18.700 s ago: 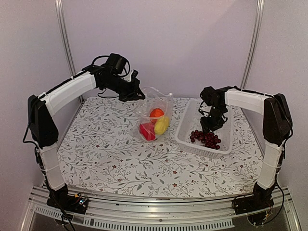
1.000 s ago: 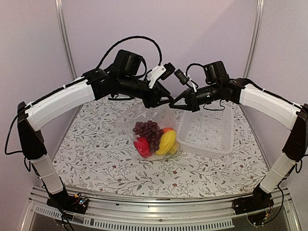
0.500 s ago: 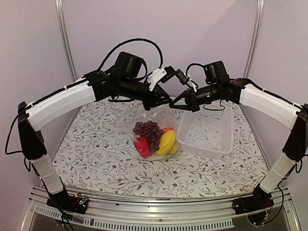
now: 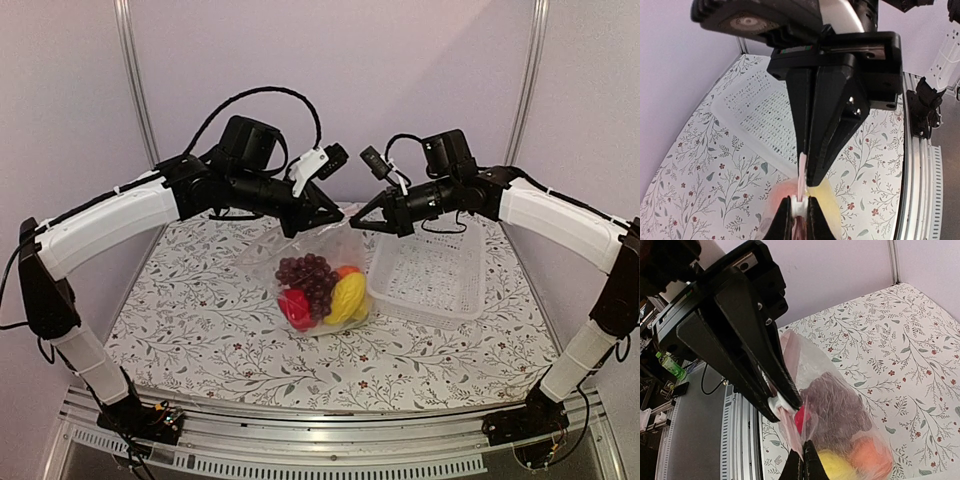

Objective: Place the food in the zip-top bag and seal the zipper
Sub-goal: Zip the zipper of the food storage bag.

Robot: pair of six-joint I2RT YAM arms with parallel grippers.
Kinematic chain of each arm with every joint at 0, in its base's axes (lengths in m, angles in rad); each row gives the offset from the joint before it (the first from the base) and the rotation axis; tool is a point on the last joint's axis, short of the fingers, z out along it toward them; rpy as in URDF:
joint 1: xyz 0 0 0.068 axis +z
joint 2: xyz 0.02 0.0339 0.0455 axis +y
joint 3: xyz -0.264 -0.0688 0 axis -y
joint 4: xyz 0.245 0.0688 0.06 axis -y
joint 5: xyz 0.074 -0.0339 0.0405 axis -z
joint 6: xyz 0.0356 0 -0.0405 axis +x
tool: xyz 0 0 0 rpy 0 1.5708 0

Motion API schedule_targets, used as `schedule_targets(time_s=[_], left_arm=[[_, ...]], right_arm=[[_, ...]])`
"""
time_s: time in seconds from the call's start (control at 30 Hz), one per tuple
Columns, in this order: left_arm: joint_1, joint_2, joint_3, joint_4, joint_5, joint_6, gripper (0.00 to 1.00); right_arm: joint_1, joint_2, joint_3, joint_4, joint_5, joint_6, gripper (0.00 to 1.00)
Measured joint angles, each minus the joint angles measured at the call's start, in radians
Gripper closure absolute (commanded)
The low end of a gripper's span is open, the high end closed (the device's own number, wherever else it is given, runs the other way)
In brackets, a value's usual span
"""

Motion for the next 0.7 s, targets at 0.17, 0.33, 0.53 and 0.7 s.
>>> schedule_targets(time_s=[0.17,0.33,0.53,0.7], left_arm=[[0.026,-0.064,-0.071,-0.002,0.013,-0.008,0.99],[0.045,-0.122,-0.139,-0.008,0.013,-0.013,0.99],[0.063,-0.189,-0.223,-0.019,0.008,-0.015,0.99],[0.093,-0.253,-0.296,-0.033,0.003,-0.015,0.99]], right_arm=[[-0.008,-0.011,-0.008,0.021,-0.004,0.008,1.0],[-0.02,-0.014,-0.008,0.026,-0.005,0.023,1.0],[-0.039,-0.014,-0.011,0.027,-0.008,0.031,1.0],[-0.054,-0.014,-0.015,0.027,-0.007,0.039,1.0]])
